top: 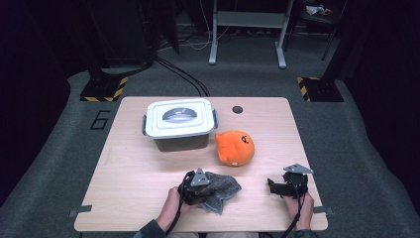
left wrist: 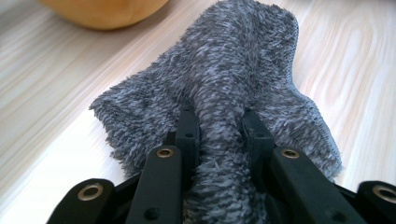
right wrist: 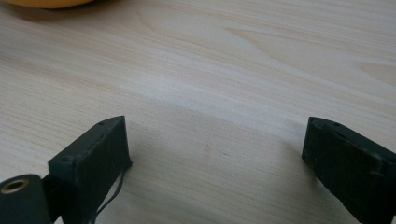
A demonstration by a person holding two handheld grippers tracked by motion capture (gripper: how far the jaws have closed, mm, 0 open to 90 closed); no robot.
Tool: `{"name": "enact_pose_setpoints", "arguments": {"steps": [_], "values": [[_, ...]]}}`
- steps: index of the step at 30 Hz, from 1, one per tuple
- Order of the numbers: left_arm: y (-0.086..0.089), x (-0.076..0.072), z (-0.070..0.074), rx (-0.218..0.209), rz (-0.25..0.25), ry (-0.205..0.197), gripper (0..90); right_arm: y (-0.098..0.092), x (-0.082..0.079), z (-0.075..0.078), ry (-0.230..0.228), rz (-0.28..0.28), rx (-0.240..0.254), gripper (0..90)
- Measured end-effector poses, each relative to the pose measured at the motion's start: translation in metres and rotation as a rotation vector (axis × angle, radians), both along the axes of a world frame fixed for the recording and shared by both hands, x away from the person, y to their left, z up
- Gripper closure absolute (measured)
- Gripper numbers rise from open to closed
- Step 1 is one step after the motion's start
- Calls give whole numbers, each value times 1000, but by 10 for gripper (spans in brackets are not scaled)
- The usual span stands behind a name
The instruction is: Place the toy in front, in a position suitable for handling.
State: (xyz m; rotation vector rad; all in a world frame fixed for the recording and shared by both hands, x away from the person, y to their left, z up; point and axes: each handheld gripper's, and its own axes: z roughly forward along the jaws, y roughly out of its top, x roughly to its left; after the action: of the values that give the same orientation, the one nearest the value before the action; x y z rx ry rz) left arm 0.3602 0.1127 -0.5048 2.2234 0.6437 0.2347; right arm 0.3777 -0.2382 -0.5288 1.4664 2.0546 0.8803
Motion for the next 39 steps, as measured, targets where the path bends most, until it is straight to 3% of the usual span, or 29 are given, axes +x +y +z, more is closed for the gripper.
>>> {"name": "enact_pose_setpoints", "arguments": {"steps": [1,3,7,12,18,25,30,35,39], "values": [[-6,2,-2,-2,-7,3,731,0,0,0,0,0,0,66],[-18,5,-8,37,-29,12,723,0,0,0,-1,-4,2,67],[-24,7,-11,30,-28,19,653,0,0,0,-1,-3,3,67],[-20,4,-8,17,-13,22,403,0,0,0,-1,-3,3,68],[-4,-2,5,-33,4,13,265,0,0,0,-1,-2,3,67],[28,-10,15,-54,67,-3,147,0,0,0,0,0,2,67],[52,-12,17,-49,135,-34,128,0,0,0,1,2,1,67],[75,-13,14,-53,209,-40,88,0,0,0,0,-2,3,67],[108,-12,5,-41,317,-55,41,0,0,0,0,-4,1,63]]}}
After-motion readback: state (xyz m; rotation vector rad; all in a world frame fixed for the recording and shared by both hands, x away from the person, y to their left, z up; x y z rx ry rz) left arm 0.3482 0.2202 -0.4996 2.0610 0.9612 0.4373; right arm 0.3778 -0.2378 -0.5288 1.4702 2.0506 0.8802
